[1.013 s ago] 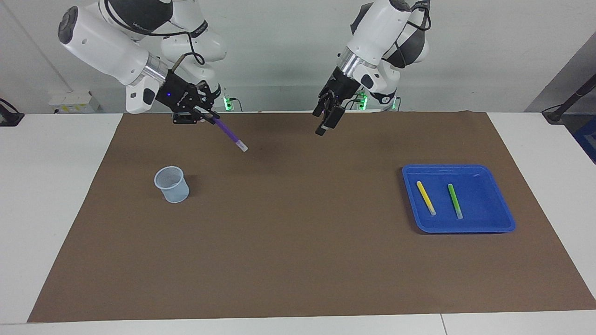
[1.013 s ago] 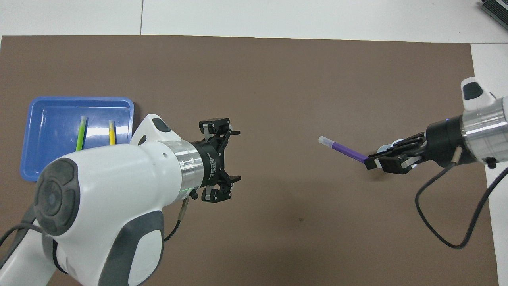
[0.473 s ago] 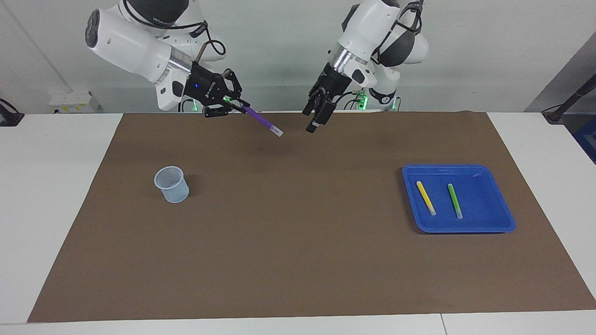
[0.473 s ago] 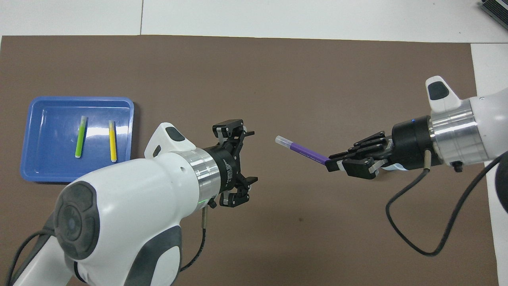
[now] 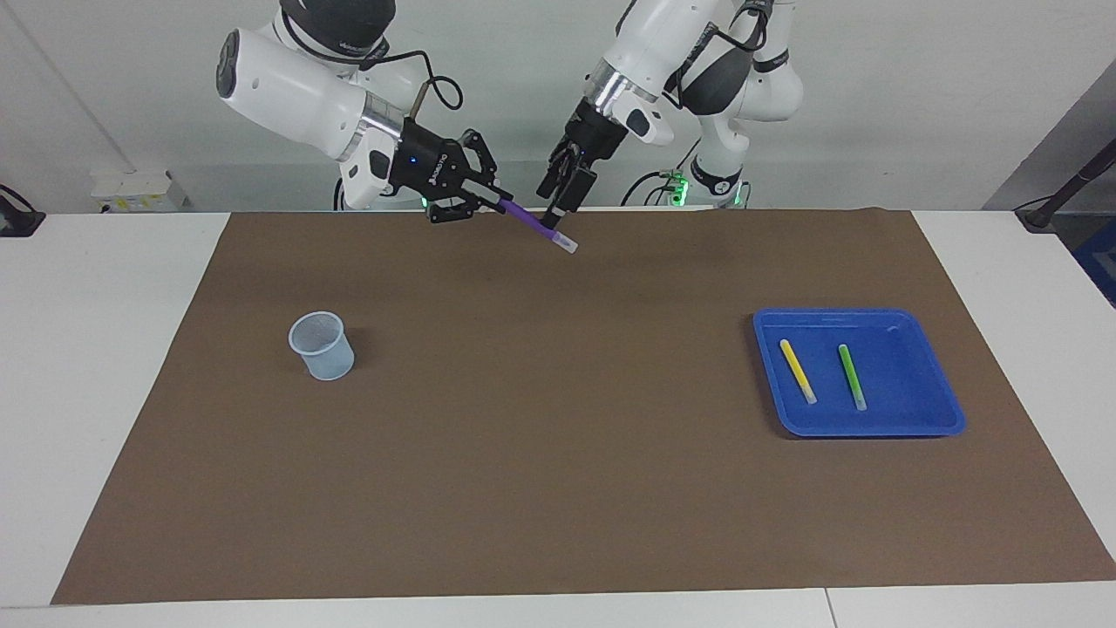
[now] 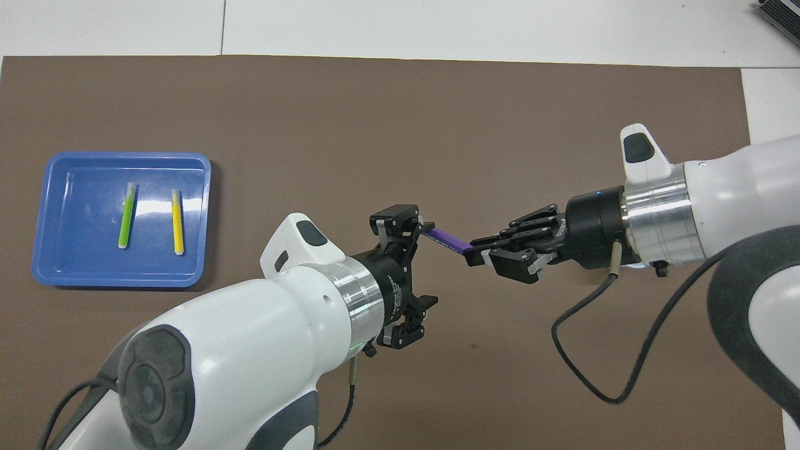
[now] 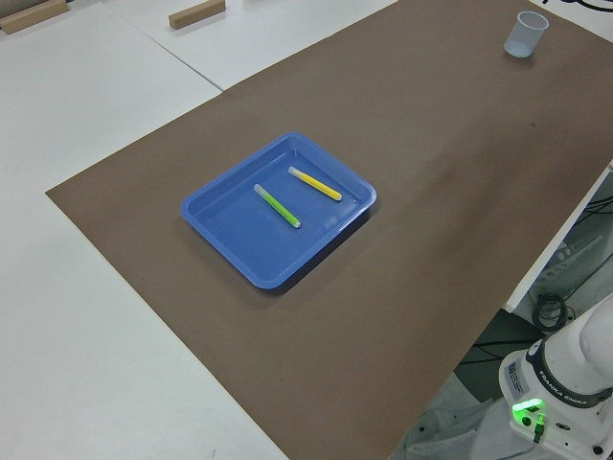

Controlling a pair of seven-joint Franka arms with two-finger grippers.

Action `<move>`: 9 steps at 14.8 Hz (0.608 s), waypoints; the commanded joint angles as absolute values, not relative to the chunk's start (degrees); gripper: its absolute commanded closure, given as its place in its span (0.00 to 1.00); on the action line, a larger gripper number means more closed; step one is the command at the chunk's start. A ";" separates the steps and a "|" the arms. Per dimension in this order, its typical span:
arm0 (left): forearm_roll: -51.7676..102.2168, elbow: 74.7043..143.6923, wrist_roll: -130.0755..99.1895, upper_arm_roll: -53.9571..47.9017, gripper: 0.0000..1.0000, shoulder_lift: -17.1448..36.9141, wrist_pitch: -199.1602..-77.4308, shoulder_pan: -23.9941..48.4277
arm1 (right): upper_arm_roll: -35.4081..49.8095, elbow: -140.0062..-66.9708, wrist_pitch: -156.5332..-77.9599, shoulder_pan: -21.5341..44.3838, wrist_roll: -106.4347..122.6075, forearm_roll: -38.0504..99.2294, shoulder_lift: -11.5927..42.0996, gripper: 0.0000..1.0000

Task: Right arm passes pens to left for tray arrangement
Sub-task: 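Close the left gripper on the purple pen and open the right gripper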

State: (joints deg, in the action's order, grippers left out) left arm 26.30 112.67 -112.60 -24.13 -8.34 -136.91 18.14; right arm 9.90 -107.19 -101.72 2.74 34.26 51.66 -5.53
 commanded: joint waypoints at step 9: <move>26.02 107.68 -111.98 -23.29 0.27 -6.94 -128.27 18.55 | 10.72 -109.34 -104.59 3.87 35.95 54.67 -7.12 1.00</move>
